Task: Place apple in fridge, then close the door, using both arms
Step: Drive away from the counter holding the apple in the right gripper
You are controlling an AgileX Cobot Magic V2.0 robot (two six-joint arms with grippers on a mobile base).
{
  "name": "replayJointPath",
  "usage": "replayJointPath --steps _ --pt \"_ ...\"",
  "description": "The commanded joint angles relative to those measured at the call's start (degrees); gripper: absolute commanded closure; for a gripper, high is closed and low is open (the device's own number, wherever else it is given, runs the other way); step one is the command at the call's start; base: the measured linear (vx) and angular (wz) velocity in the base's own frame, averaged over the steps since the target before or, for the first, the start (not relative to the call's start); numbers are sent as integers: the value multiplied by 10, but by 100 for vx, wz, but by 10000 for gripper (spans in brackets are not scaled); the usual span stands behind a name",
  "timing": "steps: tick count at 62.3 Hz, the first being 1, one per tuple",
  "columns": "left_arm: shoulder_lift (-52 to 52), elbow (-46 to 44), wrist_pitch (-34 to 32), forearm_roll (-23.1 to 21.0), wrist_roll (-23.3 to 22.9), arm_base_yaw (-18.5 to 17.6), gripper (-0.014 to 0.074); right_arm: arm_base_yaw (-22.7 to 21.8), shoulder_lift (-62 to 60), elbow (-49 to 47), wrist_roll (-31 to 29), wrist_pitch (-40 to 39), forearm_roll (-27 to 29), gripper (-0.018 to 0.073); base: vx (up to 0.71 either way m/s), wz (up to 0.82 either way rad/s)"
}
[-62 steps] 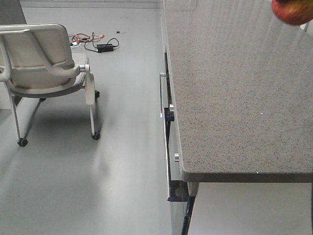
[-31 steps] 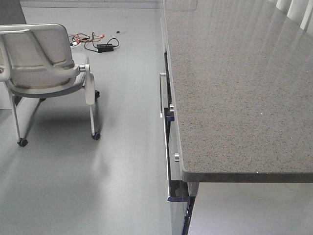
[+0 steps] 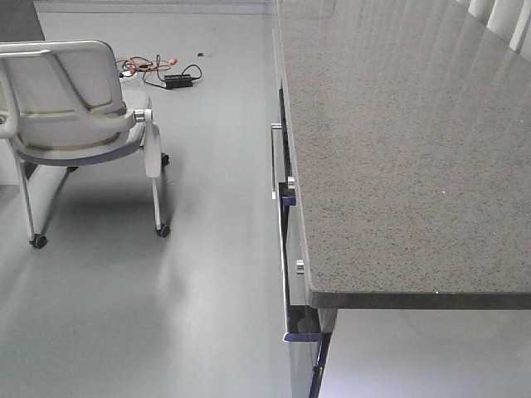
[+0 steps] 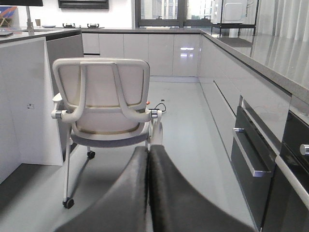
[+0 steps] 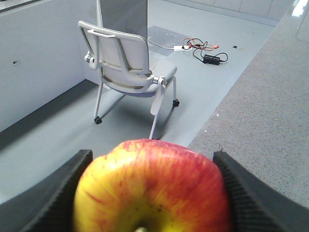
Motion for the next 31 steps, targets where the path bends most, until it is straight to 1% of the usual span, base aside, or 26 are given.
replayJointPath --steps 1,31 --pt "-9 16 -45 -3 -4 0 603 -1 -13 -13 -5 -5 25 504 0 0" --pt "-9 16 -45 -3 -4 0 603 -1 -13 -13 -5 -5 25 504 0 1"
